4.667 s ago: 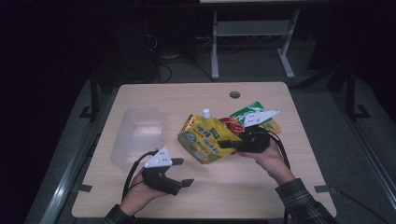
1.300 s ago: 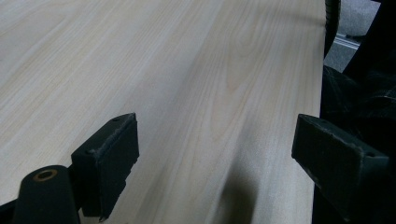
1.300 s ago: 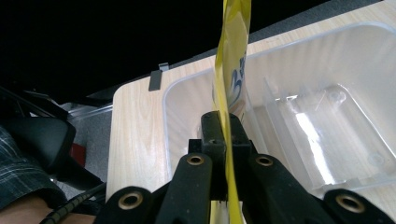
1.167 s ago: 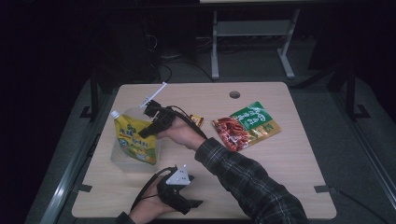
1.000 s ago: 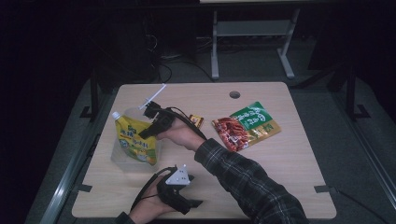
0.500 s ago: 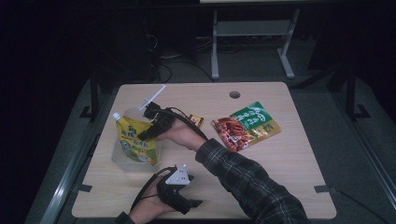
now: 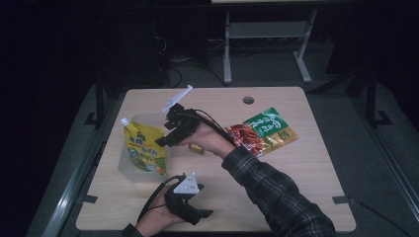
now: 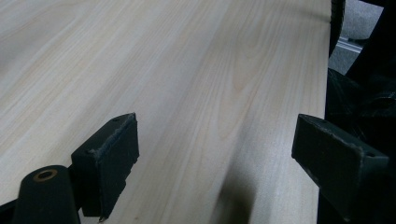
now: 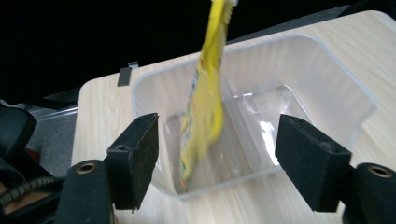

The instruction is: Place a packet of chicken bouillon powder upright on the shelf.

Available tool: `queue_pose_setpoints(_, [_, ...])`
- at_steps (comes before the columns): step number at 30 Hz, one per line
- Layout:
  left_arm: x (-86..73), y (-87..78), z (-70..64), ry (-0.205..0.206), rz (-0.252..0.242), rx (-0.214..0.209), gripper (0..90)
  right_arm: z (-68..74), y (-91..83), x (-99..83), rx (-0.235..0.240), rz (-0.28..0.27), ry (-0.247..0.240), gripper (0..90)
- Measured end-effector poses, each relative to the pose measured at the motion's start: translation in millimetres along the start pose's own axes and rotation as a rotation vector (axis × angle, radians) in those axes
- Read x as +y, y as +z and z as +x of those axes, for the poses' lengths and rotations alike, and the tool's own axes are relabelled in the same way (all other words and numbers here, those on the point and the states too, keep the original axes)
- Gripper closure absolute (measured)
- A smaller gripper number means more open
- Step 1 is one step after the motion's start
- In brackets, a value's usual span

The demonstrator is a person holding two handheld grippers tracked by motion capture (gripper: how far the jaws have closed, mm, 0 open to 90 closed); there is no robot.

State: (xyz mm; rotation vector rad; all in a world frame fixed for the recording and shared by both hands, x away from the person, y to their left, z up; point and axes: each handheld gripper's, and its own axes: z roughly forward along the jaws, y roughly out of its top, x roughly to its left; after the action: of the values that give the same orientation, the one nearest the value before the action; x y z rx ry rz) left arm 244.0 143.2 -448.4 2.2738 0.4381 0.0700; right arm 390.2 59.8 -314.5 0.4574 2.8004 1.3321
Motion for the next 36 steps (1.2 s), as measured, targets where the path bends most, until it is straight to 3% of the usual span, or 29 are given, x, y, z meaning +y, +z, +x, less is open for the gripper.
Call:
queue_pose_setpoints(5, [-0.9, -3.0, 4.4, -0.005, -0.003, 0.005, 14.2, -3.3, -15.2, -10.6, -0.009, -0.014, -0.005, 28.4])
queue_pose_setpoints(13, [-2.8, -7.5, 11.7, -0.032, -0.017, 0.009, 14.2, -12.3, -40.5, -39.4, -0.065, -0.032, 0.020, 28.1])
queue_pose_setpoints(24, [-4.8, -12.5, 17.7, -0.055, -0.025, 0.020, 14.2, -21.5, -55.6, -87.6, -0.120, -0.040, 0.105, 28.5])
queue_pose_setpoints(29, [-4.8, -11.2, 17.8, -0.056, -0.024, 0.016, 14.2, -22.1, -61.6, -105.4, -0.156, -0.029, 0.103, 28.5])
queue_pose_setpoints(36, [-4.5, -11.6, 18.2, -0.054, -0.022, 0.022, 14.2, -21.6, -71.2, -132.2, -0.186, -0.032, 0.147, 27.9])
